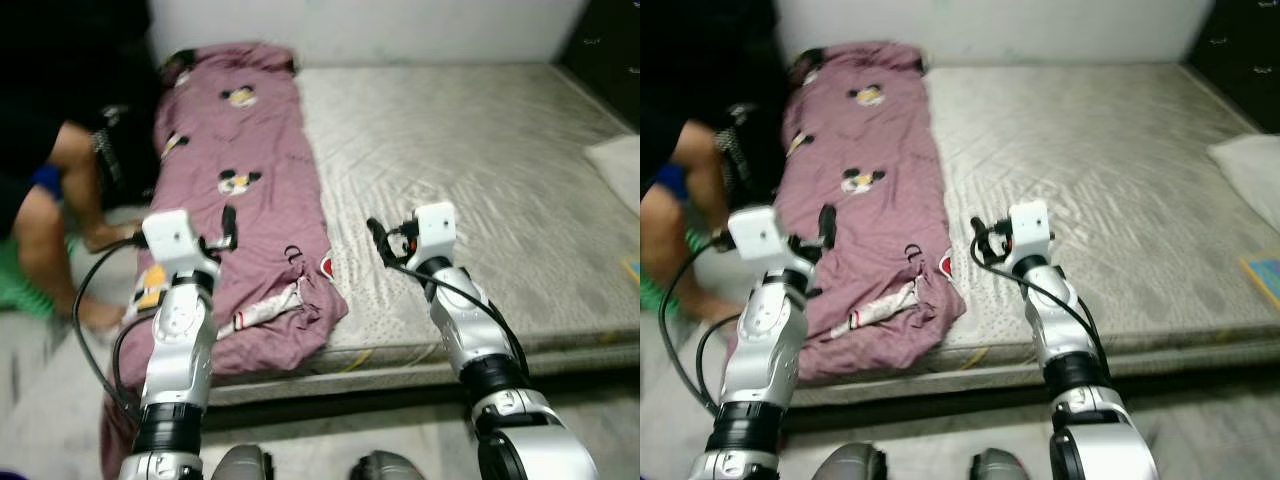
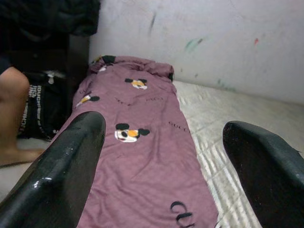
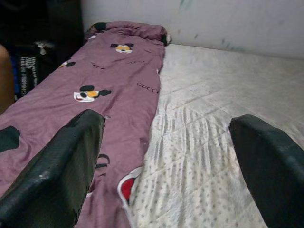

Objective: Clean up the room

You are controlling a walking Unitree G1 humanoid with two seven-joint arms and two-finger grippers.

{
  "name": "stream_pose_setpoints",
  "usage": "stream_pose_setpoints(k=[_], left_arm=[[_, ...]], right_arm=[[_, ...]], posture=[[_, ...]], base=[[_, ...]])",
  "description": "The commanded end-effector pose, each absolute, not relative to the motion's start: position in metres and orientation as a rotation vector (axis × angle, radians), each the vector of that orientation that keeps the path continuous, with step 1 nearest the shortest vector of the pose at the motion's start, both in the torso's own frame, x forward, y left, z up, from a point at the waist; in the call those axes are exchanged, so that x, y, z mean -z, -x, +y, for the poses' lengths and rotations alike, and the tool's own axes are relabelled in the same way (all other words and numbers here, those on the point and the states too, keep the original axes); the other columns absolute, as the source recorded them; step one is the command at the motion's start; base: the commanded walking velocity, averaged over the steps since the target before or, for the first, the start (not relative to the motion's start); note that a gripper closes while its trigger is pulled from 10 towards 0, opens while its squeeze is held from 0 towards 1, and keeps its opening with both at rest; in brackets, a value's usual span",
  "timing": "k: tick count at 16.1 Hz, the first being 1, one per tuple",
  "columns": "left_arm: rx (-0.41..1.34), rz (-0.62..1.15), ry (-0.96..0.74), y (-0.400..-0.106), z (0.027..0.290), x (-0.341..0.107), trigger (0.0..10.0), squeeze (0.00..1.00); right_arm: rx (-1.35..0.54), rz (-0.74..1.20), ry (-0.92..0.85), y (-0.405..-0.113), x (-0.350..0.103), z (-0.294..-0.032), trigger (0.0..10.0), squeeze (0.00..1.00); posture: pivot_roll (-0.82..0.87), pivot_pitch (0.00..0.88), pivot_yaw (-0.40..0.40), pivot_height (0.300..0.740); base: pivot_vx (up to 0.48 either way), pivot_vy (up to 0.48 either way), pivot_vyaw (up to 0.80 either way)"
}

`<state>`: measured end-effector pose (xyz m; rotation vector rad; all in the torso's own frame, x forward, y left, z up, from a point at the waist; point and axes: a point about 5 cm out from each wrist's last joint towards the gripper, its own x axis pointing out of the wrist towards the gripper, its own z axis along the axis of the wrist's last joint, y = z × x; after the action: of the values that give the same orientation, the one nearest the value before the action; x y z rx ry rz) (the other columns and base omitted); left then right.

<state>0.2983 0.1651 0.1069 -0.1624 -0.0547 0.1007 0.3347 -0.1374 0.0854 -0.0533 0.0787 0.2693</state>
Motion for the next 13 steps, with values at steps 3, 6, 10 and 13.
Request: stream_pose_setpoints(k=[3,6,10,13], left_arm=[[-0.123,-0.037,0.142,-0.292,0.174,-0.103,10.0,0.00],[-0.100,-0.044,0.140,-0.289,0.165,-0.103,10.0,0.00],[-0.066,-0.046,0.155,-0.288,0.159,-0.104,10.0,0.00],[-0.038,-0.052,0.149,-0.286,0.160,-0.106,10.0,0.00]], right_arm=[[-0.300,0.072,0.046,-0.330,-0.085,-0.127,10.0,0.00],[-0.318,0.093,0.066,-0.322,-0.077,-0.127,10.0,0.00],[-0.339,0.099,0.080,-0.319,-0.075,-0.127,10.0,0.00],[-0.332,0.098,0.065,-0.318,-0.075,-0.125,10.0,0.00]], posture=[[-0.05,0.000,0.012,0.740],[-0.06,0.000,0.003,0.740],[-0.06,0.000,0.006,0.740],[-0.05,0.000,0.014,0.740]], base=[[0.000,0.476,0.00],[0.000,0.272,0.00],[0.000,0.000,0.00],[0.000,0.000,0.00]])
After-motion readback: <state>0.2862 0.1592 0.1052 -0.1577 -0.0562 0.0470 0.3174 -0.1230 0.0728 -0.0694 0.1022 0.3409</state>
